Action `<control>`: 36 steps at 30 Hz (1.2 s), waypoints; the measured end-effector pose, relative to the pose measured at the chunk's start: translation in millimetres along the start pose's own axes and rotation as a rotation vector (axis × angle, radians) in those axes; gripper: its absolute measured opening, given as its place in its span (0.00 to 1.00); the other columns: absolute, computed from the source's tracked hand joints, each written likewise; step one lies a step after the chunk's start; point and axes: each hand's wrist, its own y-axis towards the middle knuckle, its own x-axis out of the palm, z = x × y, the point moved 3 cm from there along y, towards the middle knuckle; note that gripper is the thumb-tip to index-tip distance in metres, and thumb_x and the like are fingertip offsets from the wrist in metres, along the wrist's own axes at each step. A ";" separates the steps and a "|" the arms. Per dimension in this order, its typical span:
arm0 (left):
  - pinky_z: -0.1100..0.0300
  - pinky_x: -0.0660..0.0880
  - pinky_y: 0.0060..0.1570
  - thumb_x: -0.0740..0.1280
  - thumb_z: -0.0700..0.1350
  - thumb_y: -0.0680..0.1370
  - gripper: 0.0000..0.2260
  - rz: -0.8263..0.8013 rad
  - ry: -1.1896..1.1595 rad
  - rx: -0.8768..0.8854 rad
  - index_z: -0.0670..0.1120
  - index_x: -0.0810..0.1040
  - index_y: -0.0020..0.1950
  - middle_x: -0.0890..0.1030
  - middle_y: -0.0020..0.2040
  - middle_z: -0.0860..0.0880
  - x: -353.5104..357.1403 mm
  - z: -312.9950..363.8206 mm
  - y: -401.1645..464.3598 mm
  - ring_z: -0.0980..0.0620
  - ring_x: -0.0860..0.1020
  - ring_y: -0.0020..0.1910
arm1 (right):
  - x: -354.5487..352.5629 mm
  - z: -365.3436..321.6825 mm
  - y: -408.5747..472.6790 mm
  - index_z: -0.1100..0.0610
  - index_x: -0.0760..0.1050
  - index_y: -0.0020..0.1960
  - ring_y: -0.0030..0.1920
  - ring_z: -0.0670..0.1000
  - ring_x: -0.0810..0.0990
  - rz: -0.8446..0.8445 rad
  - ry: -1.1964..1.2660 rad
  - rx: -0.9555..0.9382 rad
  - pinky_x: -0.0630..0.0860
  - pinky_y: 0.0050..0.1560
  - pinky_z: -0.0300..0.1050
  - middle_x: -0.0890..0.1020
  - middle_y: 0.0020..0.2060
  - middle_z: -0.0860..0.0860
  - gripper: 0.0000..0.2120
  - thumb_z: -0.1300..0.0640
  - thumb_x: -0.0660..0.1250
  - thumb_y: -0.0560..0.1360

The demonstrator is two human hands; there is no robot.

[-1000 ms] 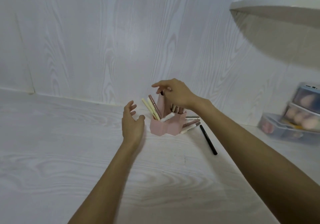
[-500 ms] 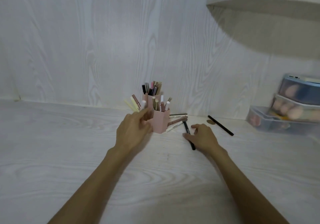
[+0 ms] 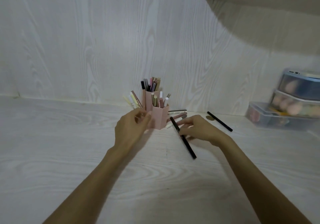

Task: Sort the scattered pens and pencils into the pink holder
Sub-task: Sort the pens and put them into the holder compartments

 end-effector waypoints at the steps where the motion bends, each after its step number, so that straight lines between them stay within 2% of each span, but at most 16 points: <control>1: 0.59 0.75 0.41 0.64 0.62 0.75 0.15 -0.056 -0.050 -0.007 0.53 0.82 0.45 0.83 0.38 0.56 2.9 4.6 -2.9 0.56 0.81 0.39 | 1.4 -5.2 -6.9 0.52 0.79 0.56 0.40 0.45 0.81 0.009 0.082 -0.084 0.79 0.41 0.33 0.82 0.40 0.48 0.13 0.63 0.67 0.74; 3: 0.58 0.77 0.45 0.65 0.63 0.73 0.17 -0.171 -0.230 -0.030 0.52 0.84 0.44 0.85 0.36 0.54 7.4 19.7 -8.9 0.55 0.83 0.38 | 6.6 -14.0 -17.3 0.52 0.79 0.58 0.44 0.45 0.82 0.031 0.162 -0.204 0.79 0.42 0.32 0.82 0.42 0.45 0.15 0.64 0.67 0.74; 5: 0.56 0.79 0.46 0.69 0.58 0.72 0.14 -0.204 -0.386 -0.043 0.49 0.85 0.44 0.85 0.36 0.51 9.0 31.3 -11.9 0.54 0.84 0.38 | 13.7 -19.5 -23.5 0.55 0.77 0.61 0.46 0.46 0.83 0.048 0.188 -0.287 0.77 0.43 0.32 0.83 0.46 0.47 0.17 0.64 0.68 0.73; 9: 0.50 0.80 0.51 0.73 0.53 0.71 0.12 -0.056 -0.541 -0.103 0.46 0.84 0.48 0.86 0.41 0.49 -9.4 39.6 -3.3 0.53 0.84 0.43 | 11.7 -20.4 -13.1 0.54 0.76 0.61 0.48 0.49 0.83 0.137 0.306 -0.340 0.78 0.45 0.34 0.84 0.48 0.53 0.15 0.63 0.66 0.75; 11: 0.51 0.81 0.50 0.72 0.50 0.73 0.10 0.084 -0.629 -0.151 0.46 0.83 0.49 0.86 0.43 0.48 -30.4 41.7 9.6 0.55 0.84 0.42 | 4.0 -6.9 9.7 0.55 0.76 0.60 0.51 0.50 0.82 0.259 0.165 -0.284 0.77 0.47 0.35 0.84 0.48 0.52 0.13 0.62 0.62 0.77; 13: 0.56 0.80 0.47 0.71 0.48 0.74 0.10 0.210 -0.665 -0.135 0.46 0.81 0.54 0.85 0.44 0.48 -53.3 45.7 21.6 0.59 0.84 0.40 | 0.3 10.9 34.7 0.55 0.72 0.63 0.59 0.52 0.77 0.326 -0.204 -0.202 0.74 0.55 0.42 0.81 0.57 0.53 0.15 0.62 0.58 0.78; 16: 0.55 0.80 0.50 0.69 0.48 0.76 0.14 0.332 -0.586 -0.028 0.52 0.73 0.60 0.85 0.44 0.51 -78.5 51.3 34.3 0.57 0.84 0.44 | 12.0 31.9 62.4 0.54 0.60 0.73 0.73 0.55 0.60 0.187 -0.567 -0.126 0.59 0.72 0.52 0.63 0.73 0.53 0.24 0.64 0.53 0.78; 18: 0.54 0.80 0.51 0.68 0.48 0.77 0.14 0.361 -0.519 0.032 0.54 0.71 0.61 0.85 0.43 0.51 -86.6 55.0 38.1 0.58 0.83 0.44 | 22.8 36.5 72.2 0.51 0.52 0.76 0.76 0.54 0.49 0.094 -0.690 -0.097 0.49 0.75 0.56 0.53 0.77 0.51 0.26 0.62 0.51 0.79; 19: 0.53 0.79 0.52 0.68 0.48 0.77 0.13 0.369 -0.488 0.056 0.55 0.71 0.60 0.85 0.42 0.52 -88.2 56.1 39.5 0.58 0.83 0.44 | 27.6 38.1 74.5 0.50 0.51 0.76 0.76 0.54 0.48 0.082 -0.689 -0.082 0.48 0.74 0.58 0.52 0.77 0.50 0.25 0.60 0.50 0.80; 21: 0.49 0.79 0.53 0.68 0.48 0.76 0.10 0.374 -0.433 0.080 0.56 0.73 0.56 0.85 0.42 0.53 -89.7 55.2 42.8 0.59 0.83 0.43 | 34.9 41.1 74.4 0.52 0.58 0.74 0.75 0.54 0.54 0.158 -0.648 -0.089 0.55 0.72 0.57 0.59 0.75 0.51 0.22 0.55 0.48 0.80; 23: 0.48 0.78 0.54 0.68 0.48 0.76 0.10 0.364 -0.382 0.085 0.55 0.74 0.56 0.85 0.41 0.54 -88.9 52.0 45.5 0.60 0.83 0.42 | 40.0 43.1 64.0 0.52 0.66 0.69 0.69 0.56 0.63 0.294 -0.643 -0.135 0.64 0.65 0.52 0.69 0.69 0.52 0.23 0.52 0.46 0.77; 25: 0.50 0.78 0.54 0.69 0.48 0.76 0.10 0.353 -0.306 0.096 0.54 0.75 0.56 0.85 0.41 0.54 -86.2 48.6 47.0 0.61 0.83 0.42 | 41.9 45.8 51.7 0.52 0.70 0.67 0.65 0.57 0.66 0.398 -0.609 -0.169 0.66 0.60 0.50 0.73 0.65 0.52 0.20 0.52 0.50 0.79; 27: 0.55 0.79 0.53 0.69 0.49 0.76 0.10 0.332 -0.240 0.118 0.54 0.76 0.56 0.85 0.43 0.53 -81.1 48.5 46.0 0.60 0.83 0.43 | 42.5 45.7 42.4 0.52 0.72 0.66 0.64 0.56 0.66 0.457 -0.577 -0.181 0.66 0.59 0.50 0.75 0.62 0.52 0.17 0.53 0.56 0.79; 29: 0.62 0.77 0.51 0.69 0.49 0.76 0.10 0.287 -0.156 0.159 0.54 0.76 0.56 0.85 0.45 0.51 -72.4 51.2 43.1 0.58 0.83 0.43 | 43.2 44.3 36.9 0.52 0.73 0.65 0.64 0.56 0.67 0.477 -0.573 -0.191 0.66 0.59 0.49 0.75 0.60 0.52 0.16 0.54 0.58 0.78; 33: 0.52 0.79 0.50 0.67 0.49 0.77 0.10 0.201 -0.010 0.273 0.51 0.76 0.57 0.85 0.48 0.47 -53.8 58.2 43.0 0.52 0.84 0.46 | 44.3 43.7 34.4 0.53 0.74 0.64 0.63 0.56 0.68 0.495 -0.530 -0.215 0.69 0.59 0.50 0.76 0.60 0.53 0.16 0.55 0.59 0.78; 36: 0.52 0.79 0.49 0.66 0.48 0.78 0.09 0.251 0.043 0.280 0.49 0.75 0.58 0.85 0.48 0.47 -52.9 57.2 51.8 0.51 0.84 0.46 | 42.5 45.8 34.6 0.53 0.73 0.65 0.63 0.55 0.67 0.486 -0.524 -0.227 0.67 0.59 0.48 0.75 0.60 0.52 0.16 0.55 0.59 0.78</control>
